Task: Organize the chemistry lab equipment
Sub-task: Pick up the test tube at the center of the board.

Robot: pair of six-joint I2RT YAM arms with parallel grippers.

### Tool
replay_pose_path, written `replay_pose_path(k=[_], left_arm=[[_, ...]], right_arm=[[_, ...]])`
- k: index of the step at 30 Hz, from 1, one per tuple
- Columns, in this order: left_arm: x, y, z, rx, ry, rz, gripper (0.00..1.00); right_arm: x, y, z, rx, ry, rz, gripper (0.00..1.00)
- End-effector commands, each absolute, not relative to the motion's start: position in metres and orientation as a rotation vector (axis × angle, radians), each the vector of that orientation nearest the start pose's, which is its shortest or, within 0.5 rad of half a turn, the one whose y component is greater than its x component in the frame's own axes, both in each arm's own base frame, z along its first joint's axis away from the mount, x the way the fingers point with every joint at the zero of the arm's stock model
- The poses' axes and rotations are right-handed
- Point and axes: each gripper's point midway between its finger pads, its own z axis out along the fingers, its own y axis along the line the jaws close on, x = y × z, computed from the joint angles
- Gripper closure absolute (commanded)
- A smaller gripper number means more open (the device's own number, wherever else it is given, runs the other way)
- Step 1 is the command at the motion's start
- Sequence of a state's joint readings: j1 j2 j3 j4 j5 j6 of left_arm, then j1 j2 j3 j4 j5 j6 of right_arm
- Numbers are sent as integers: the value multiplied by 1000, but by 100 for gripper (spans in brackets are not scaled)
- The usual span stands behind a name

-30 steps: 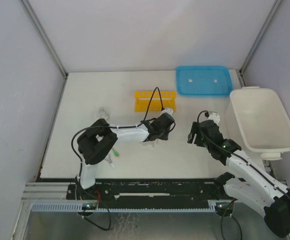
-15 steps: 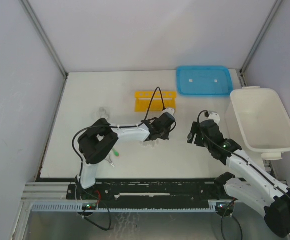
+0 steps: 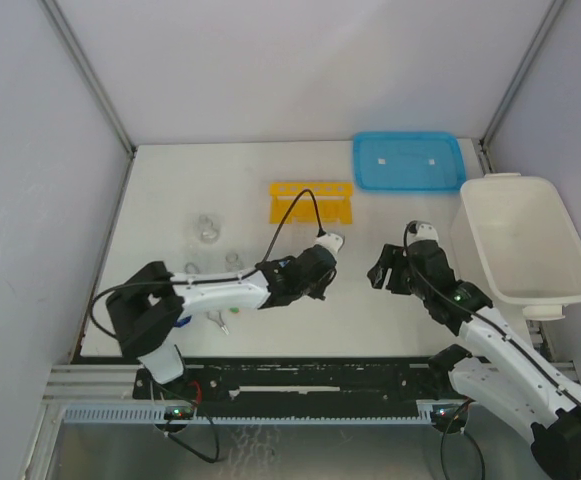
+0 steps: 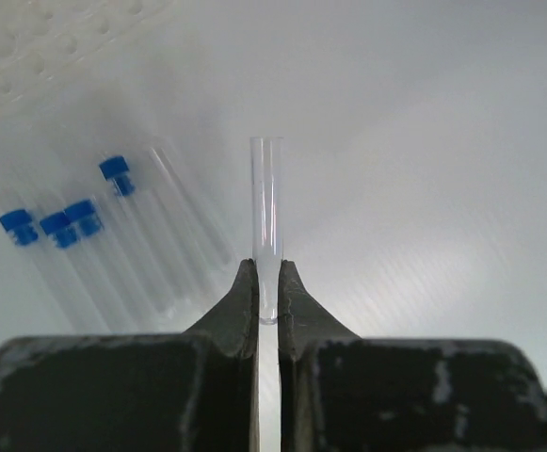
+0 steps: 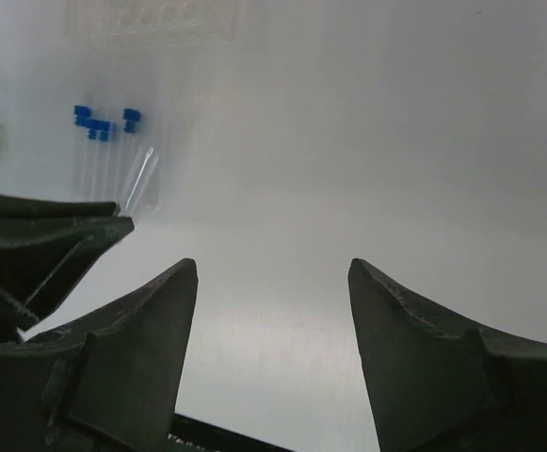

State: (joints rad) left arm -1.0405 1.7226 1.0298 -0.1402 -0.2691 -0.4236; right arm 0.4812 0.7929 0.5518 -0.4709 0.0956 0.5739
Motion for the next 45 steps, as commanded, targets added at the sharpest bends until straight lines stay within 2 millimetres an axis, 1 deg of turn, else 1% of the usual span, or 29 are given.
replay_pose_path(k=[1, 2, 3, 5, 8, 12, 15, 17, 19, 23, 28, 31, 36, 37, 39, 41, 42, 43, 45], left_arm=[[225, -351, 115, 625, 2100, -419, 100], [220, -349, 117, 636, 2078, -406, 100], [214, -347, 129, 633, 2032, -413, 100], [204, -343, 142, 631, 1961, -406, 100], [192, -331, 149, 604, 1896, -402, 100], [181, -317, 157, 551, 1822, -444, 100], [175, -311, 165, 526, 1771, -456, 100], [173, -309, 171, 518, 1744, -450, 100], [171, -309, 178, 520, 1717, -447, 100], [165, -314, 191, 534, 1675, -444, 100], [163, -317, 192, 544, 1672, -432, 100], [164, -315, 193, 517, 1679, -431, 100], [173, -308, 202, 403, 1709, -420, 100], [175, -309, 204, 367, 1732, -443, 100], [181, -309, 205, 300, 1775, -495, 100], [188, -309, 206, 225, 1807, -582, 100], [190, -308, 209, 182, 1815, -641, 100], [199, -305, 213, 87, 1820, -777, 100], [200, -305, 222, 16, 1806, -938, 100]], right_arm=[[226, 146, 153, 55, 2234, 603, 35], [224, 151, 157, 33, 2232, 637, 35], [222, 157, 161, 6, 2228, 675, 35], [216, 171, 174, -65, 2205, 780, 35], [204, 191, 197, -172, 2134, 940, 35], [190, 206, 221, -271, 2052, 1089, 37], [180, 219, 231, -340, 2024, 1208, 40], [175, 227, 232, -377, 2026, 1275, 41], [175, 231, 230, -396, 2032, 1292, 42], [177, 240, 221, -433, 2061, 1301, 43], [180, 250, 217, -462, 2072, 1291, 44], [180, 250, 217, -466, 2071, 1253, 44], [178, 248, 209, -475, 2080, 1137, 44], [182, 245, 206, -458, 2082, 1079, 44], [183, 242, 202, -445, 2084, 997, 44], [185, 240, 198, -436, 2082, 925, 44], [186, 238, 196, -433, 2082, 891, 45], [188, 235, 191, -415, 2074, 830, 46], [192, 230, 187, -386, 2058, 779, 46]])
